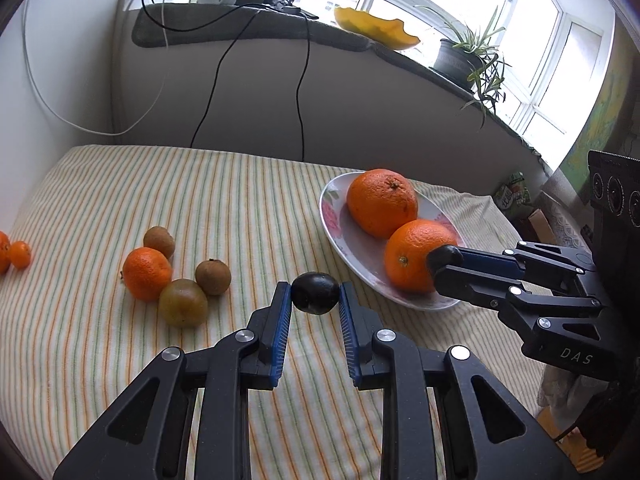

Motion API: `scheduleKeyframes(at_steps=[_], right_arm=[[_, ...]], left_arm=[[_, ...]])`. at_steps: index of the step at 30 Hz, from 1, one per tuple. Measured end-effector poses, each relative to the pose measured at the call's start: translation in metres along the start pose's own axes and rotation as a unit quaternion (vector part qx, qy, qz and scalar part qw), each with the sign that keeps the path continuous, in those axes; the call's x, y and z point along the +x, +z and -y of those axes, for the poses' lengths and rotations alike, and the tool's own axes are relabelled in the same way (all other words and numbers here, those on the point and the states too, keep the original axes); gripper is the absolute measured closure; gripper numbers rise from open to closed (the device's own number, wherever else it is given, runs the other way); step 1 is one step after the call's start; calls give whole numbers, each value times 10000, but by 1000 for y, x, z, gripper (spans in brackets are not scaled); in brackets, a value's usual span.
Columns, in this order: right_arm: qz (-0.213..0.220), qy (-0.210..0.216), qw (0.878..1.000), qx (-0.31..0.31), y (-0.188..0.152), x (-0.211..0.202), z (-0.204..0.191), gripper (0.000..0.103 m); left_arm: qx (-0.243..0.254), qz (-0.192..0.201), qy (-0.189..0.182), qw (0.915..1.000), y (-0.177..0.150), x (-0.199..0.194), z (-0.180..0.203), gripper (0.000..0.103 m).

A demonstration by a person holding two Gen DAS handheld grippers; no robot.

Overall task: Organize fruits
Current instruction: 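Lift the plum with the right gripper and carry it over the bowl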

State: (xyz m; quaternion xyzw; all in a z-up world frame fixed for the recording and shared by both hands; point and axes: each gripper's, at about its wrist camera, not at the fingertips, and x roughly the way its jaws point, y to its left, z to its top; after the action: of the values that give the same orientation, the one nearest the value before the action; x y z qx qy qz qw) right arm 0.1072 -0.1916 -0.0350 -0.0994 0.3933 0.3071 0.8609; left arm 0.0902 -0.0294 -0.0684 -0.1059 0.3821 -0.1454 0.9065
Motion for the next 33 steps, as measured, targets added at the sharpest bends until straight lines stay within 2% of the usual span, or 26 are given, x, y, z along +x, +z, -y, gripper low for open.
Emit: scheduleKeyframes(at_steps=[15,33], right_arm=[[127,-490,9981,340,-9,-24,55,79],[-135,-695,9960,542,-8,4,97,79]], left_arm=[[213,-101,-187,9995,20,31,22,81],[367,-201,-142,9990,33,56,28,81]])
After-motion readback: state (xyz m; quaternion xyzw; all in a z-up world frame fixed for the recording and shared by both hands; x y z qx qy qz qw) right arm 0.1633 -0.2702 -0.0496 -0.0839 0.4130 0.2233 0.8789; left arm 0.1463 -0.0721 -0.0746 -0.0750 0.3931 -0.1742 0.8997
